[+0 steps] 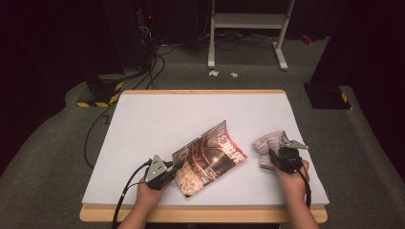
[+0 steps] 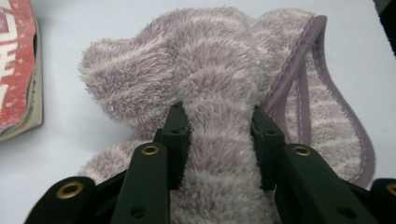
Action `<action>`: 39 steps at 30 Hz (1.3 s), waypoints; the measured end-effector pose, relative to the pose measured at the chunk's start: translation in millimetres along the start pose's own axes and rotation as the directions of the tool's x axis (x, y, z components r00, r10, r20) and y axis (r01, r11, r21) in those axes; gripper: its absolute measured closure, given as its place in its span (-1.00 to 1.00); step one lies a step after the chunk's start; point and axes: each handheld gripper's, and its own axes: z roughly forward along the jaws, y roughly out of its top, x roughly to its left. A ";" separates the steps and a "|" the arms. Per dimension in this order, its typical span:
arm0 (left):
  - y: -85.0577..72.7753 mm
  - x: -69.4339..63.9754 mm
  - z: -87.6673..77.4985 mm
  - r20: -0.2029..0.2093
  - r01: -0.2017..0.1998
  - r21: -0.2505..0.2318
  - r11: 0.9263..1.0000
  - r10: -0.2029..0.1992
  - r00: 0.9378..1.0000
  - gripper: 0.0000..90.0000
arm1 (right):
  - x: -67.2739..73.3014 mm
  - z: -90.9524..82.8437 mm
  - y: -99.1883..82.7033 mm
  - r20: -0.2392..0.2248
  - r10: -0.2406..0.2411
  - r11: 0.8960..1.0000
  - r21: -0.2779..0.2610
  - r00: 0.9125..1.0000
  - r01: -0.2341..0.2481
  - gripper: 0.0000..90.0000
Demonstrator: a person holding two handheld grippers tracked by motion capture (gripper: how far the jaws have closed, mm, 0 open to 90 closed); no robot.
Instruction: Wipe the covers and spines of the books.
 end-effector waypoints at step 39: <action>27.8 35.0 -34.1 -0.127 0.062 -0.121 0.991 -0.078 0.989 0.87 | 56.5 -43.2 -18.5 -0.123 -0.022 0.982 -0.188 0.992 -0.001 -0.04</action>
